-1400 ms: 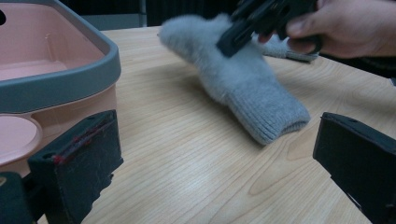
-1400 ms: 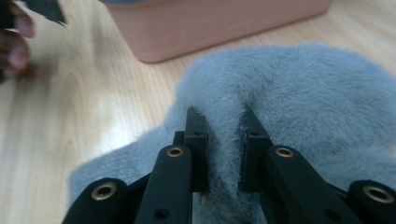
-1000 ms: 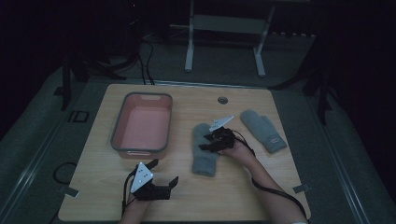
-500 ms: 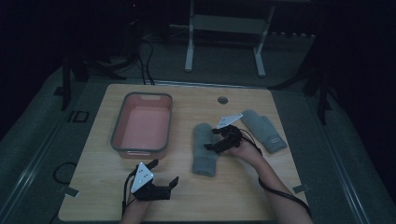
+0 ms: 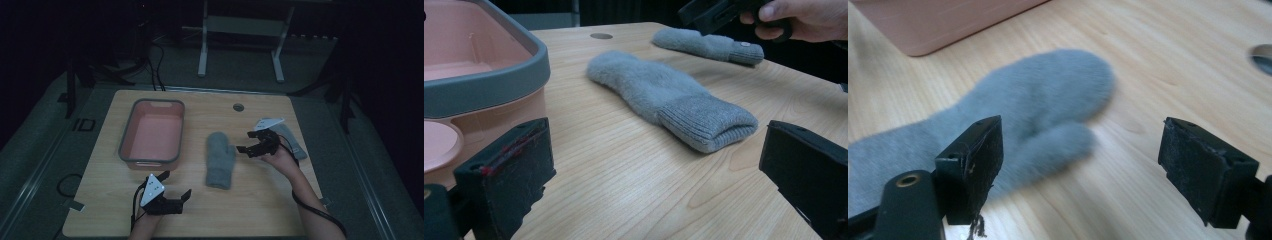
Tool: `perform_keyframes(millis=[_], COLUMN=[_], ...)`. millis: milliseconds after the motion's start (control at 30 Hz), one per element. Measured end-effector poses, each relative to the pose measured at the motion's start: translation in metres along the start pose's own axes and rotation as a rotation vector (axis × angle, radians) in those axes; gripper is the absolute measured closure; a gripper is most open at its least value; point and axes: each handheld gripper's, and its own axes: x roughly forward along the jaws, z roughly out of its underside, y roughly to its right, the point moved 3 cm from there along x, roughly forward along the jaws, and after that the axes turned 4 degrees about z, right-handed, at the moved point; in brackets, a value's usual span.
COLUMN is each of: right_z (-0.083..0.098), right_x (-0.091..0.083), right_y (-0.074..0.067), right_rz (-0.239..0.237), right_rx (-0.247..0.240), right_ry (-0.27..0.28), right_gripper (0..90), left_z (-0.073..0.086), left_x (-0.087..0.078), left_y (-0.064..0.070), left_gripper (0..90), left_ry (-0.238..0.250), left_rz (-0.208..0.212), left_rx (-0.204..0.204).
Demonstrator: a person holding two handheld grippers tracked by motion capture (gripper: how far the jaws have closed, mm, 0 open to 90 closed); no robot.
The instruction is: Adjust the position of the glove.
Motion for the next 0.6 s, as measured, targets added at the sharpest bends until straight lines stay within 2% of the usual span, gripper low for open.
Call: perform_keyframes(millis=[33, 133, 333, 400, 433, 600], right_z=[0.003, 0.007, 0.017, 0.019, 0.025, 0.039], right_x=[-0.009, -0.017, -0.033, -0.035, -0.039, -0.047], right_y=[0.008, 0.017, 0.036, 0.039, 0.047, 0.067], right_rz=[0.024, 0.042, 0.120, 0.130, 0.133, 0.193], right_rx=[0.000, 0.012, -0.016, -0.013, 0.005, 0.034], right_ry=[0.015, 0.021, 0.005, 0.007, 0.014, -0.001], right_gripper=[21.1, 23.2, 30.1, 31.9, 35.5, 39.5], left_z=[0.000, 0.000, 0.001, 0.001, 0.001, 0.001], left_x=[0.000, 0.000, 0.000, 0.000, 0.000, 0.000], left_y=[0.000, 0.000, 0.000, 0.000, 0.000, 0.000], left_gripper=[1.4, 1.3, 1.4, 1.4, 1.4, 1.4], left_ry=[-0.002, -0.002, -0.005, -0.004, -0.004, -0.001], left_rz=[0.000, 0.000, 0.002, 0.002, 0.002, 0.002], left_rx=[-0.002, -0.002, 0.003, 0.003, 0.002, 0.000])
